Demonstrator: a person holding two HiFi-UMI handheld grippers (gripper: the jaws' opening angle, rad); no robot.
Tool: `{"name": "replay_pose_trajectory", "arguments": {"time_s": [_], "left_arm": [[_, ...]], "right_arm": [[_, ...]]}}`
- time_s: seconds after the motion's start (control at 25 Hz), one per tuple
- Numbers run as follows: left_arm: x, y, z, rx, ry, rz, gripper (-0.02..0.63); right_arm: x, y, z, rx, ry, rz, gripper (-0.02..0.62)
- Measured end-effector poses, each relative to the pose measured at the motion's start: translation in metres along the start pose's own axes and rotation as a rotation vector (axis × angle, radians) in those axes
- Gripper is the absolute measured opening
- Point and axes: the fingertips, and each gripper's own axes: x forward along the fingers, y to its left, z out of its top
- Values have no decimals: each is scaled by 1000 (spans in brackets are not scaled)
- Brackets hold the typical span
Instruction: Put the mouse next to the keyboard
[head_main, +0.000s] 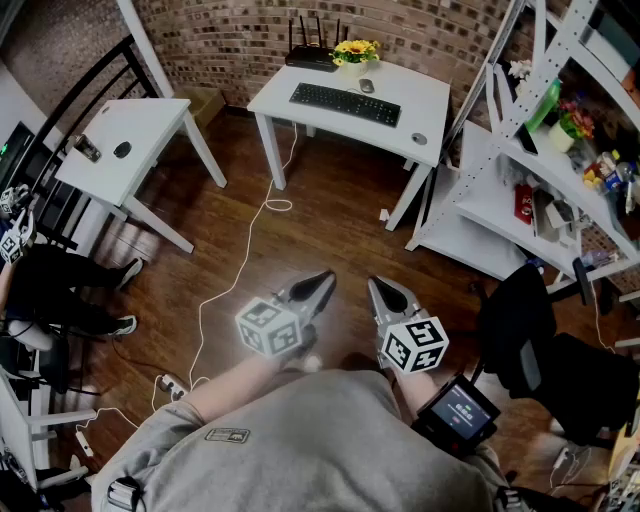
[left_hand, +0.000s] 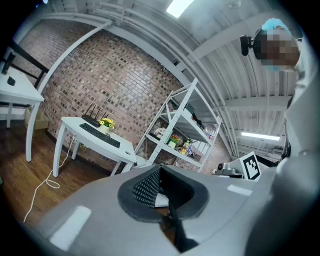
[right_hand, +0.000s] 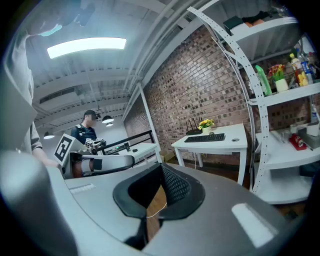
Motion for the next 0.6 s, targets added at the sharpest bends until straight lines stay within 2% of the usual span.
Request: {"name": "replay_pose_trajectory", "arguments": {"time_s": [0.36,0.6], "left_arm": [[9,56,23,-22,-6,8,0],[41,102,40,-34,0,42,0]], "right_arm": [[56,-5,5,12,8,-20,14],[108,-35,20,20,16,-8,14]]}}
